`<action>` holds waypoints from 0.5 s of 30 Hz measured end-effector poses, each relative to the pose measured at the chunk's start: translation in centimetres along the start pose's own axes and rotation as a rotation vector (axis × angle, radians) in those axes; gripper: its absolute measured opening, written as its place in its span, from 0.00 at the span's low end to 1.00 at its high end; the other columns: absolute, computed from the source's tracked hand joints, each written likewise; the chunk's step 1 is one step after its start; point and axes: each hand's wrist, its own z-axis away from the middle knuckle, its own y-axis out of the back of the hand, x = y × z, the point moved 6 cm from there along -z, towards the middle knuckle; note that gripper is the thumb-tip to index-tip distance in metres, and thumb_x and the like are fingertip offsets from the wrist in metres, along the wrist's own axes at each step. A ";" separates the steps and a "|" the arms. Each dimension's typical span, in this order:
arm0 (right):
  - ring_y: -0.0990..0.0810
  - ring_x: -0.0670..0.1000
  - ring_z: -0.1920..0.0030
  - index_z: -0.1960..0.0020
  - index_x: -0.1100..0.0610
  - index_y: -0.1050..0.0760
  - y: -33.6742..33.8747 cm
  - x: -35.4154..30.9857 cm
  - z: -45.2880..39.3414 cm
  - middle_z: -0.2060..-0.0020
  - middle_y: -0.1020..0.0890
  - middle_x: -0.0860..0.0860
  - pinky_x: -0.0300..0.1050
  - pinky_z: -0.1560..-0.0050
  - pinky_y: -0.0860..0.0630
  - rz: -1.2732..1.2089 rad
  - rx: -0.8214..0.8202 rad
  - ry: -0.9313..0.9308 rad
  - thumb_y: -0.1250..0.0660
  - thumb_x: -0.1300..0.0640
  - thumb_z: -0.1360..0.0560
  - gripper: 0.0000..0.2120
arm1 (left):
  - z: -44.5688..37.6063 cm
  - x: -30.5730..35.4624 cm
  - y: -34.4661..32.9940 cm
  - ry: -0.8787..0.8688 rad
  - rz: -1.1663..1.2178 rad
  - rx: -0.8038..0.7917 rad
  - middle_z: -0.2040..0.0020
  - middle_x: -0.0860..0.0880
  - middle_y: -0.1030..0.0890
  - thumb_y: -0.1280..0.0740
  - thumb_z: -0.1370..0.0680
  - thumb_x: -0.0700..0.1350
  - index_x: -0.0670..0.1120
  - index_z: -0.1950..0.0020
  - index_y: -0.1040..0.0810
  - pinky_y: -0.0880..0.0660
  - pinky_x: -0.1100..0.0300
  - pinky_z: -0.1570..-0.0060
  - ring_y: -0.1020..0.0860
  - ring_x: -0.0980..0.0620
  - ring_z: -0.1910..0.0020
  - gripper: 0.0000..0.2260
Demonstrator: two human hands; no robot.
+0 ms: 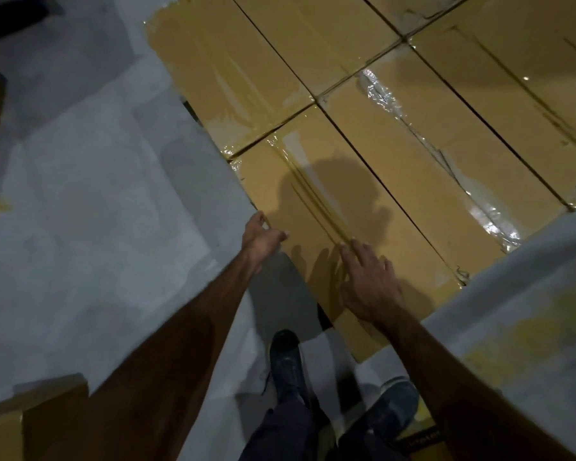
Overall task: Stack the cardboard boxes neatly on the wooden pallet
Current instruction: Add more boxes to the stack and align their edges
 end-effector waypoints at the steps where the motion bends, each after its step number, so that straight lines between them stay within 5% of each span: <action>1: 0.54 0.60 0.16 0.15 0.52 0.58 0.6 -0.7 -1.1 0.15 0.56 0.54 0.68 0.20 0.46 0.013 -0.020 0.014 0.40 0.43 0.17 0.40 | -0.8 0.6 0.5 0.004 -0.001 0.003 0.21 0.53 0.30 0.21 0.33 0.46 0.48 0.19 0.33 0.24 0.41 0.30 0.26 0.46 0.26 0.43; 6: 0.60 0.59 0.16 0.15 0.46 0.60 0.4 -3.5 -5.9 0.16 0.63 0.50 0.72 0.22 0.49 0.099 -0.148 0.066 0.34 0.35 0.21 0.47 | -3.7 2.4 2.0 -0.062 0.035 0.017 0.34 0.54 0.19 0.24 0.26 0.38 0.49 0.31 0.23 0.20 0.47 0.37 0.19 0.48 0.38 0.24; 15: 0.63 0.62 0.17 0.16 0.46 0.66 -1.4 -5.9 -8.3 0.17 0.69 0.51 0.76 0.23 0.47 0.182 -0.137 0.067 0.33 0.38 0.20 0.49 | -5.2 2.7 2.5 -0.148 0.132 0.053 0.48 0.63 0.16 0.27 0.28 0.37 0.59 0.41 0.20 0.17 0.51 0.42 0.18 0.57 0.45 0.21</action>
